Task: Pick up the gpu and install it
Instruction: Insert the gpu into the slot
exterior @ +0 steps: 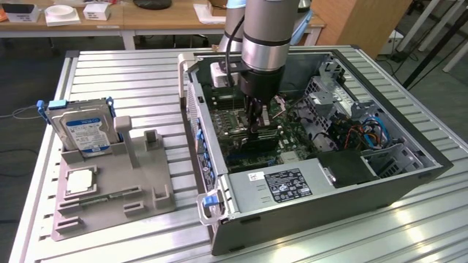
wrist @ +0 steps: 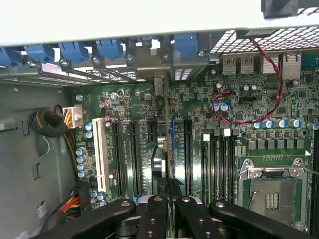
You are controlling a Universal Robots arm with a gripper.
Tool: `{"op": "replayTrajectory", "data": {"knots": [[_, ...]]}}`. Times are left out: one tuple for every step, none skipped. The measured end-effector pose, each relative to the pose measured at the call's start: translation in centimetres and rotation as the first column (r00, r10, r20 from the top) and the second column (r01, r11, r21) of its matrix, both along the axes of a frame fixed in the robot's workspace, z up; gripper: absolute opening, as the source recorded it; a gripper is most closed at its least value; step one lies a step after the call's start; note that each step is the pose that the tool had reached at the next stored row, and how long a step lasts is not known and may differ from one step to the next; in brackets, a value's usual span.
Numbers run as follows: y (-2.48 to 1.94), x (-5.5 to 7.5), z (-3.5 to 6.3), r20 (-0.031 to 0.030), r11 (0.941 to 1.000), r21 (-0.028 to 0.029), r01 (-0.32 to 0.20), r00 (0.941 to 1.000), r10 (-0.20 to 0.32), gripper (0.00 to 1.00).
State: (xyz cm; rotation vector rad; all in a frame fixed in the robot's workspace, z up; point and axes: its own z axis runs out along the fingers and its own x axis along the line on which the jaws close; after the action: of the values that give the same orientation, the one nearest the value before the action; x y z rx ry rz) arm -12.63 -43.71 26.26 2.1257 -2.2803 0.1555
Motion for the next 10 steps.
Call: {"op": "replayTrajectory", "data": {"knots": [[0.0, 0.0, 0.0, 0.0001, 1.0, 0.0, 0.0, 1.0, 0.0, 0.15], [0.0, 0.0, 0.0, 0.0002, 1.0, 0.0001, 0.0, 1.0, 0.0, 0.15], [0.01, 0.0, 0.03, 0.0002, 1.0, 0.0003, 0.0, 1.0, 0.0, 0.15], [0.01, 0.0, 0.12, 0.0005, 1.0, 0.0011, 0.0, 1.0, 0.0, 0.15], [0.01, 0.0, 0.33, 0.0006, 1.0, 0.0008, 0.0, 1.0, 0.0, 0.15], [0.0, 0.0, 0.61, 0.0002, 1.0, 0.0002, 0.0, 1.0, 0.0, 0.15], [0.01, 0.0, 0.82, 0.0002, 1.0, 0.0001, 0.0, 1.0, 0.0, 0.15], [0.01, 0.0, 0.85, 0.0003, 1.0, 0.0003, 0.0, 1.0, 0.0, 0.15], [0.01, 0.0, 0.85, 0.0004, 1.0, 0.0004, 0.0, 1.0, 0.0, 0.15], [0.01, 0.0, 0.85, 0.0004, 1.0, 0.0004, 0.0, 1.0, 0.0, 0.15]]}}
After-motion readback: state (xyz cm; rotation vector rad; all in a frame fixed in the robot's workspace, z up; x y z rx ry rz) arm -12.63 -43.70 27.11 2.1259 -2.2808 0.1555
